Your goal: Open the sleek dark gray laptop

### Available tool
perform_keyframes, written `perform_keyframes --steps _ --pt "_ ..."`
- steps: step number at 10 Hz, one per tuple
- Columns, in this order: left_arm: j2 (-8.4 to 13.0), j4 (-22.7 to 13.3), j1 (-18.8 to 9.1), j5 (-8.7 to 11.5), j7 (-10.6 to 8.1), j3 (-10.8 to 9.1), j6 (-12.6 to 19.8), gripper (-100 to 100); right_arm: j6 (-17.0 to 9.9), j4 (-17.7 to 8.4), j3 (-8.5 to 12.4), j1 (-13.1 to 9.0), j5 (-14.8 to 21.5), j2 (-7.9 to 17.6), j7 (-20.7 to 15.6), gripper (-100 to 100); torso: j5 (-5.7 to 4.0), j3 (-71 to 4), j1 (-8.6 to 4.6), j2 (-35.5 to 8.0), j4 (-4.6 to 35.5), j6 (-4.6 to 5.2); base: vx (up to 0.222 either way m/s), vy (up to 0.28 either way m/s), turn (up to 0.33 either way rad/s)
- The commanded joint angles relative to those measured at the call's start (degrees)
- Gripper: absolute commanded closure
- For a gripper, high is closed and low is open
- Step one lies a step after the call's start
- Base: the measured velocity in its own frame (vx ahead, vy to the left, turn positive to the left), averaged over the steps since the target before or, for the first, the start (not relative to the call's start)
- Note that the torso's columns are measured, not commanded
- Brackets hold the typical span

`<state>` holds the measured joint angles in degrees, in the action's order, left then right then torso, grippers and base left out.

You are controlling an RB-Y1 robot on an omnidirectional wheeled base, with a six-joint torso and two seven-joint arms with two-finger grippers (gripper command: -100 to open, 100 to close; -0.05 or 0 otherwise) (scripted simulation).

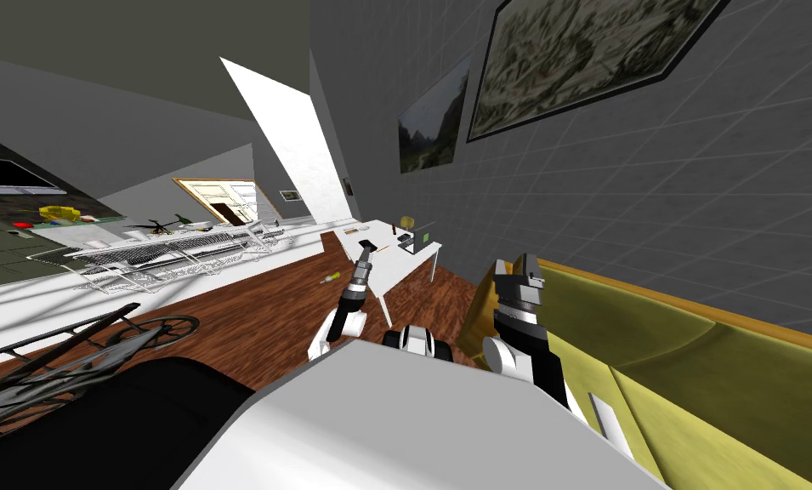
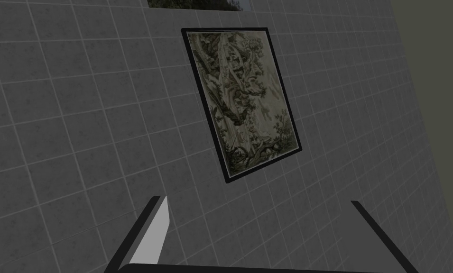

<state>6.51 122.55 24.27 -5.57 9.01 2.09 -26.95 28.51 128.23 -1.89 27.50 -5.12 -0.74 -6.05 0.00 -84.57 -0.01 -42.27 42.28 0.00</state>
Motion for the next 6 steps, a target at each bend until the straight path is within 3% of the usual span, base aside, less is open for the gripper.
perform_keyframes --steps 1,6 --pt "1.47 -4.7 -4.36 -0.9 -0.4 -0.6 0.62 -100 0.0 0.0 0.0 0.0 0.0 0.0 0.0 0 0.0 0.0 0.01 0.0 0.0 0.0 0.02 -0.005 -0.019" --pt "2.36 -13.07 -12.31 -2.71 -0.97 -1.55 1.86 -100 0.0 0.0 0.0 0.0 0.0 0.0 0.0 0 0.0 0.02 0.0 -0.03 0.01 0.0 0.019 -0.005 -0.02"
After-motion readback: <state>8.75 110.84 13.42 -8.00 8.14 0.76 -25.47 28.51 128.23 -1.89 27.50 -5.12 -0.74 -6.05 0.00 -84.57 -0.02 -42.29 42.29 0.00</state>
